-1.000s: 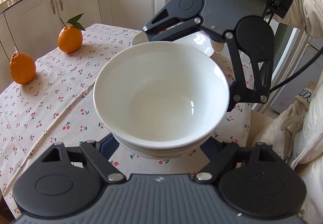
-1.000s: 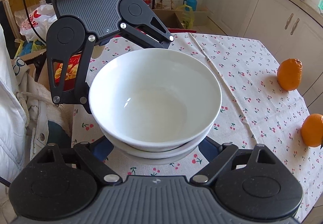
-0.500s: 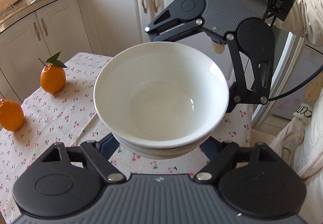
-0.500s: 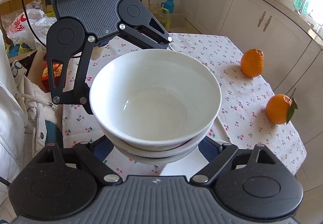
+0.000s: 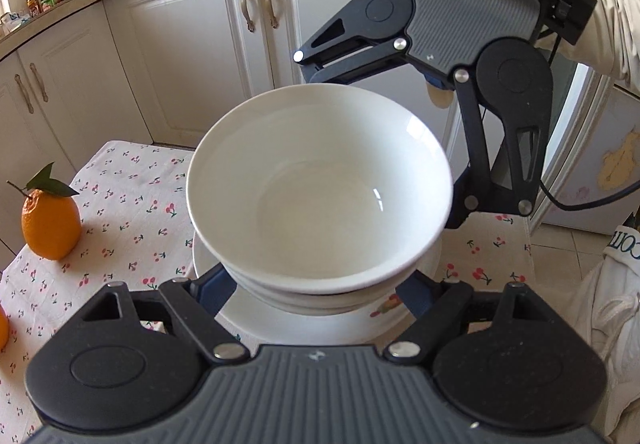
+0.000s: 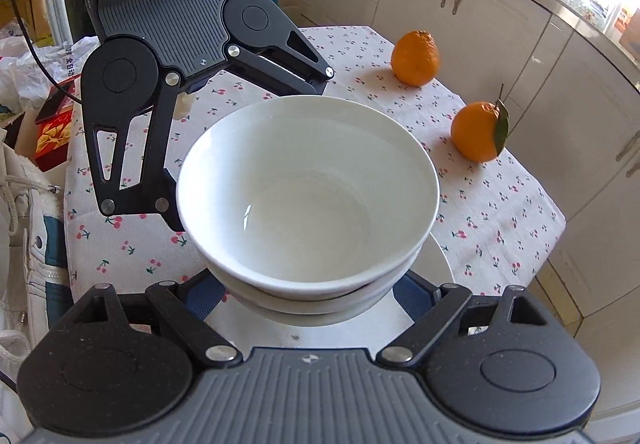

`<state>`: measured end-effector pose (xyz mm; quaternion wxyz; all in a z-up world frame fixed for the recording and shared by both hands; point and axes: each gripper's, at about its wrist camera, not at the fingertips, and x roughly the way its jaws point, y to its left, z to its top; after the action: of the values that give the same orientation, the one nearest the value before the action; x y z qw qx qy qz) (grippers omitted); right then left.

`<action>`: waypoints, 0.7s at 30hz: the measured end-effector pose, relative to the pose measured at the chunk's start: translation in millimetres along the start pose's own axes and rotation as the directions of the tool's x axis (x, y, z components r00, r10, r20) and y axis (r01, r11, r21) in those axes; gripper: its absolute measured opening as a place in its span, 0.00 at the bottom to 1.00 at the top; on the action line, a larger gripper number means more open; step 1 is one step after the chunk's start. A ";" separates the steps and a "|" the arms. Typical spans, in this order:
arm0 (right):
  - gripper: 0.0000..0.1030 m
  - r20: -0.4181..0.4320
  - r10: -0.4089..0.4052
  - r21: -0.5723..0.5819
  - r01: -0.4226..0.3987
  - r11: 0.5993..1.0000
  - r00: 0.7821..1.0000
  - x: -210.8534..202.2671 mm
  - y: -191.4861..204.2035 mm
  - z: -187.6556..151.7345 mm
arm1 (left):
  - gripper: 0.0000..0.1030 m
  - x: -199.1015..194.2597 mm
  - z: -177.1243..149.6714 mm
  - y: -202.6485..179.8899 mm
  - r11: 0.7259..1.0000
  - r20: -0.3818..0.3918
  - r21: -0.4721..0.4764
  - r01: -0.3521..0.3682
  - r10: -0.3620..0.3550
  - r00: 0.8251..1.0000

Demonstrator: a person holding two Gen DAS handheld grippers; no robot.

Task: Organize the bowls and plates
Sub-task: 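Lower the bowl stack onto the plates and open both grippers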

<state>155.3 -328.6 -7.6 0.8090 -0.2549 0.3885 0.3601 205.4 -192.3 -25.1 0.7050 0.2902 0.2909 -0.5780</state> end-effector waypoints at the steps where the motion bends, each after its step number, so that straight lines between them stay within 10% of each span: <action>1: 0.90 -0.003 0.000 0.011 0.000 1.000 1.000 0.3 -1.4 -3.1 | 0.83 3.2 0.4 0.7 1.000 -0.003 -0.001 0.005 -0.005 1.000; 21: 0.90 -0.002 0.011 0.101 -0.011 0.995 1.000 10.1 -21.1 -23.9 | 0.84 25.4 4.8 12.1 0.999 -0.008 -0.025 0.039 -0.039 0.999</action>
<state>165.6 -354.1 -26.7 0.8184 -0.2119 0.4084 0.3442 221.8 -210.3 -40.0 0.6959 0.2784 0.3067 -0.5866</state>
